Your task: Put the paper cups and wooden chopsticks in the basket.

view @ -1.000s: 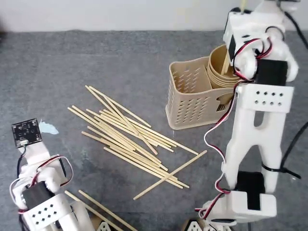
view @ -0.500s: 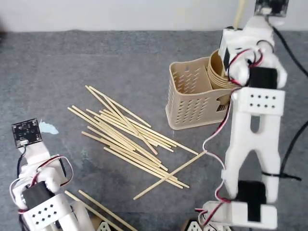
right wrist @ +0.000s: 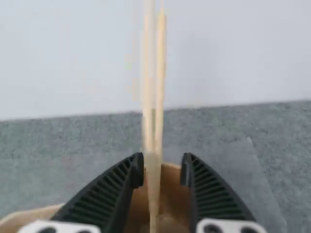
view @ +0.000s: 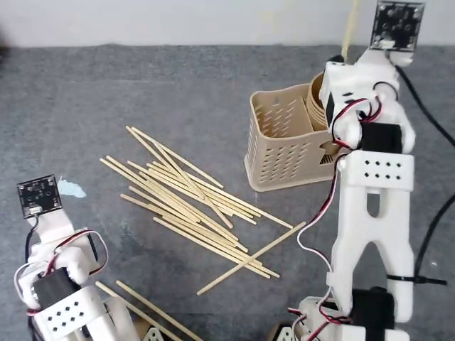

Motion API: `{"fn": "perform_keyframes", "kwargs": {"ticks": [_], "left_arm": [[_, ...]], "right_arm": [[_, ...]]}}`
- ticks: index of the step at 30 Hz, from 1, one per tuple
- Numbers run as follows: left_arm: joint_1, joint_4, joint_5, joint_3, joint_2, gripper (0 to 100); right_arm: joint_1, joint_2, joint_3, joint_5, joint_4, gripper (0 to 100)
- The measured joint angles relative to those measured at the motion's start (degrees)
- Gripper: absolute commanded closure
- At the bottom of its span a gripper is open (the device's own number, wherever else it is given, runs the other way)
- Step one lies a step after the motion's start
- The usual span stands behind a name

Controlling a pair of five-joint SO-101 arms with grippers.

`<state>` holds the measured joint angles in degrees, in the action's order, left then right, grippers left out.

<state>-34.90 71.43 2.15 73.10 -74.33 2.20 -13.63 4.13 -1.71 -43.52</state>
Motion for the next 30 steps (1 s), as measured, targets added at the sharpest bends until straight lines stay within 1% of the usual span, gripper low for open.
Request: {"fn": "perform_keyframes", "kwargs": {"ticks": [3,6,12,15,20,23,25,28,30], "left_arm": [[0.0,0.0,0.0,0.0,0.0,99],[0.0,0.0,0.0,0.0,0.0,99],[0.0,0.0,0.0,0.0,0.0,99],[-0.1,0.0,0.0,0.0,0.0,99],[0.0,0.0,0.0,0.0,0.0,99],[0.0,0.0,0.0,0.0,0.0,99],[0.0,0.0,0.0,0.0,0.0,99],[0.0,0.0,0.0,0.0,0.0,99],[-0.1,0.0,0.0,0.0,0.0,99]], "right_arm": [[-0.4,0.0,-2.5,0.8,-4.7,84.4],[-1.1,0.0,-8.6,1.0,-10.7,84.4],[-6.0,0.0,-20.4,1.0,-24.4,84.4],[-7.7,-0.1,-24.4,1.1,-28.7,84.4],[-7.6,-0.1,-25.8,1.1,-28.8,85.0],[-7.7,-0.1,-25.8,1.1,-28.7,90.1],[-8.0,-0.1,-25.8,1.1,-28.5,91.6],[-8.0,-0.1,-25.8,1.1,-27.7,90.0],[-7.6,-0.1,-25.8,1.1,-27.4,87.2]]}}
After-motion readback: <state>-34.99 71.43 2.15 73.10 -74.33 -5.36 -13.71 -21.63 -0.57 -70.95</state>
